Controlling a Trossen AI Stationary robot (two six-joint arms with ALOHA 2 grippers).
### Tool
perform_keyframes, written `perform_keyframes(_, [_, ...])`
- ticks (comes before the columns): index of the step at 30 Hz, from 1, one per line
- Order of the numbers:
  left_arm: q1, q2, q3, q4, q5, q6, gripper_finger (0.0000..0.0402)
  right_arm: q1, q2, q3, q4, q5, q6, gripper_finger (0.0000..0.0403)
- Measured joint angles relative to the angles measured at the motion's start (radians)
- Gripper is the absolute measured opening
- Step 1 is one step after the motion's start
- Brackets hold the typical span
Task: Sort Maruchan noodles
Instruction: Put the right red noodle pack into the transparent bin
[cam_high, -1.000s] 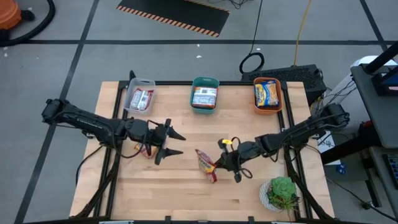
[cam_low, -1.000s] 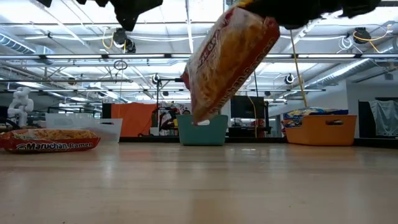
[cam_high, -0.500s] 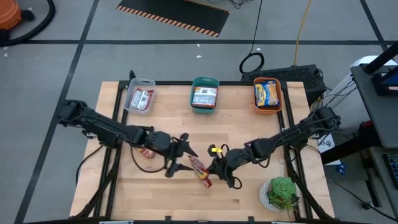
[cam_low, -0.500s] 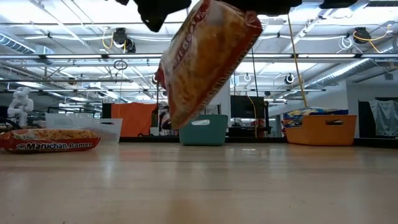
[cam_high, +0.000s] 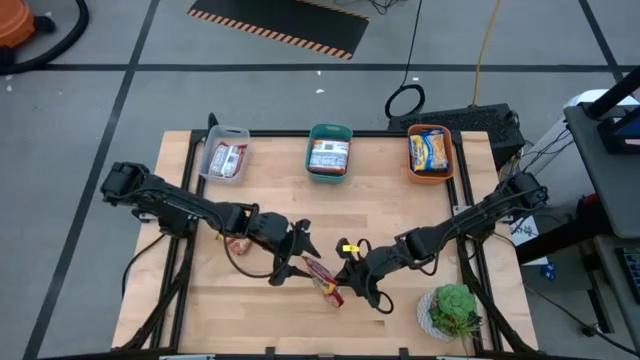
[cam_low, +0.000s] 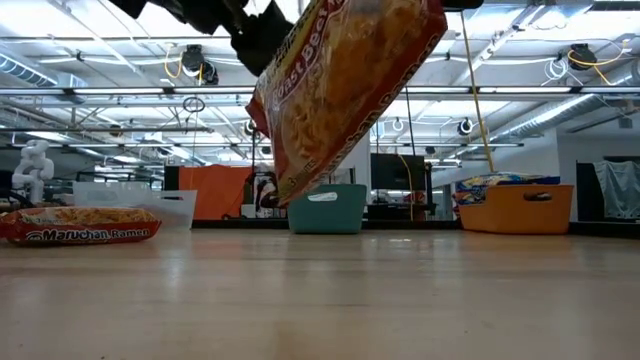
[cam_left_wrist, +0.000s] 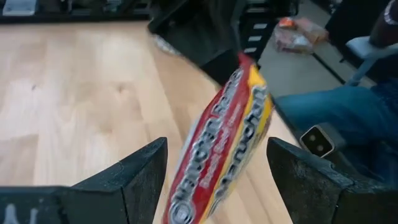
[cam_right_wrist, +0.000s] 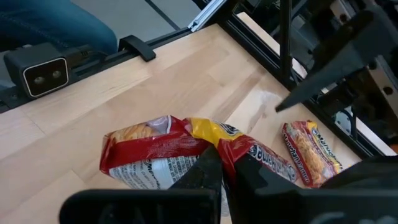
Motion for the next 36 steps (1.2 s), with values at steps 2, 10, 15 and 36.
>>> perform_keyframes(2, [0.004,0.006,0.001,-0.004,0.009,0.007,0.0278,0.000,0.000,0.000,0.000,0.000,0.000,0.0000])
perform_keyframes(10, [0.012,0.025,-0.002,0.023,0.023,-0.002,0.0278,0.000,0.000,0.000,0.002,0.000,0.000,0.0000])
perform_keyframes(15, [0.010,0.038,-0.001,0.046,0.026,-0.028,0.0302,0.000,0.000,-0.001,0.002,0.000,0.007,0.0000])
perform_keyframes(36, [0.040,0.208,0.000,0.110,0.188,0.061,0.0356,0.000,0.000,-0.002,-0.001,-0.001,0.019,0.0000])
